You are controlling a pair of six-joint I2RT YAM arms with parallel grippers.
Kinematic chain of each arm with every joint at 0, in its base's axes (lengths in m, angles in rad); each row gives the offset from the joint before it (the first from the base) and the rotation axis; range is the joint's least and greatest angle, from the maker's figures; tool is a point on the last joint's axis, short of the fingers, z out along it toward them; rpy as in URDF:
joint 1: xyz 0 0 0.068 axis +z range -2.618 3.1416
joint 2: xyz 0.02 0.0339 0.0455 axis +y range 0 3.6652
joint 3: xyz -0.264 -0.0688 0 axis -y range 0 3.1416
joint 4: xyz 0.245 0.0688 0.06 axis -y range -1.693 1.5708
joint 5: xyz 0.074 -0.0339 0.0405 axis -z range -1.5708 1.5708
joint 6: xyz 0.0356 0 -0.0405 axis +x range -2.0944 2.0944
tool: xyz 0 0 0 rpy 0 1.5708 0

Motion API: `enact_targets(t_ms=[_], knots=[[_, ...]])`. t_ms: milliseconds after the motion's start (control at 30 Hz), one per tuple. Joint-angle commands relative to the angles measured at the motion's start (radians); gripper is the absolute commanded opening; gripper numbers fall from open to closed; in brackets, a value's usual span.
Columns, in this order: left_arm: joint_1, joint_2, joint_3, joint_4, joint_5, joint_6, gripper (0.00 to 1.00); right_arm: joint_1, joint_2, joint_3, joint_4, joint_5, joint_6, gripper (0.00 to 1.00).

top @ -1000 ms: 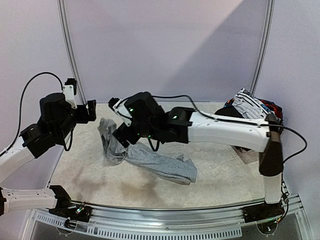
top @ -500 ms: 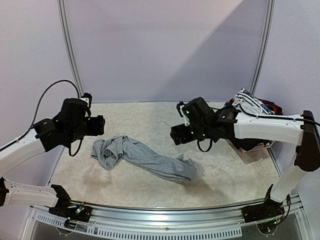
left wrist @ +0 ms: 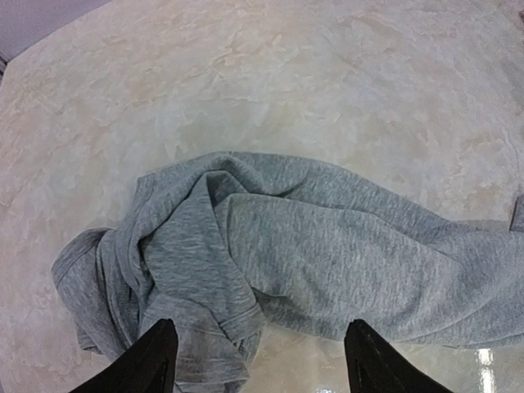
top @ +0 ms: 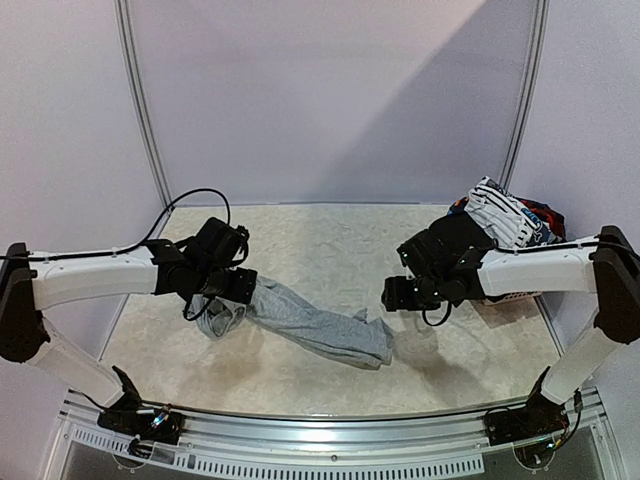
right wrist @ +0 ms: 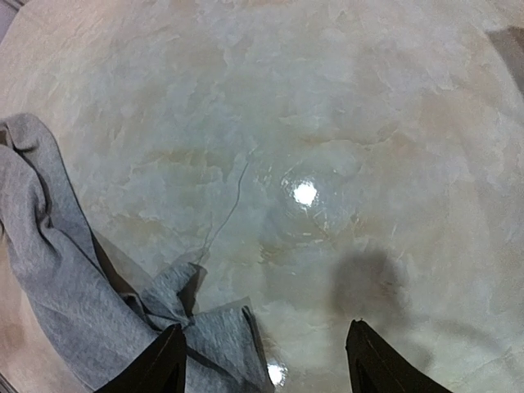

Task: Fold and stack the mixed laundry pile
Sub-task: Place the crumpled tank top at the center of the board, then pick up the crumpled tank top from the center of the board.

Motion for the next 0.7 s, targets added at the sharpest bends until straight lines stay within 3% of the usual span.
enact_targets(t_ms=[0,400,600,667], knots=[[-0.024,0.045,0.018,0.059,0.028,0.005,0.71,-0.012,0.053,0.014,0.077,-0.043,0.012,0.65],[-0.034,-0.012,-0.062,0.076,-0.019,-0.02,0.67,-0.013,0.211,0.035,0.114,-0.168,0.0,0.46],[-0.034,-0.038,-0.08,0.072,-0.037,-0.02,0.67,0.017,0.212,0.033,0.091,-0.153,0.0,0.44],[-0.034,-0.041,-0.082,0.072,-0.04,-0.02,0.67,0.025,0.222,0.042,0.077,-0.148,-0.003,0.38]])
